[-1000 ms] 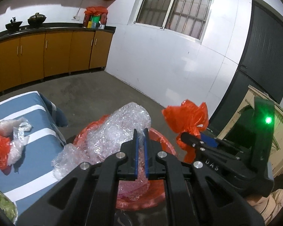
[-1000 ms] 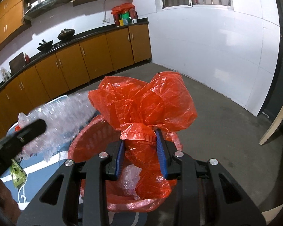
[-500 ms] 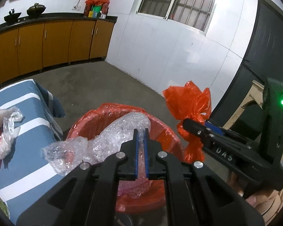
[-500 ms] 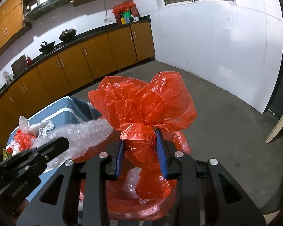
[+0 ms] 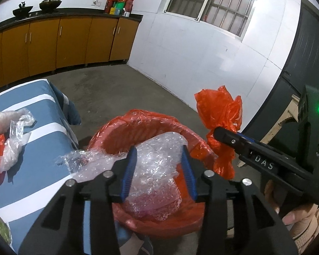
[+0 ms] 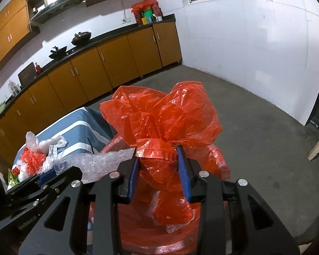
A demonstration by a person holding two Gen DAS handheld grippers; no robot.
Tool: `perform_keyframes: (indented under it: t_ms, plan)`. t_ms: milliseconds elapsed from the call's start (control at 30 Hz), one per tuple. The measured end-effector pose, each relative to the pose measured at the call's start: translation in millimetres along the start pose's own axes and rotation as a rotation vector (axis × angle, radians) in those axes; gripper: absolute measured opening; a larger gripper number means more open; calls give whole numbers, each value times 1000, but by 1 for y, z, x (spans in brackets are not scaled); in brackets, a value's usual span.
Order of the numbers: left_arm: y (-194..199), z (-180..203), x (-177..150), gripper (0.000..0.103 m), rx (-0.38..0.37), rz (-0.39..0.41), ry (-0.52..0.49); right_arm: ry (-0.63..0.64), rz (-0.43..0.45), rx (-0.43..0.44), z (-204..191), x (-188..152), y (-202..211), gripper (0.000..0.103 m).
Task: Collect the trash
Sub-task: 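Carry both bags to the red basket and open both tools to release them, then move both open tools back toward the remaining bags on the table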
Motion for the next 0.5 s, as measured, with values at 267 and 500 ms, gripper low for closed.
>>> perform_keyframes:
  t_ms: [267,500]
  plan:
    - [6,-4,0,55,5,3,6,-1,11,11,-3,6,1,55]
    - [14,0,8,57,2,25,-12,2,29,-13,4,9,9,55]
Point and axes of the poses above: each gripper's, at about its wrist camera, not at the fingertips, and y roughly against the way its jaws point, z to its right, x to its top, the point moved 3 cm from there along -y, roughly the way its jaws point, and after that the axes turned 6 degrees about z, right-handed, at the moved point
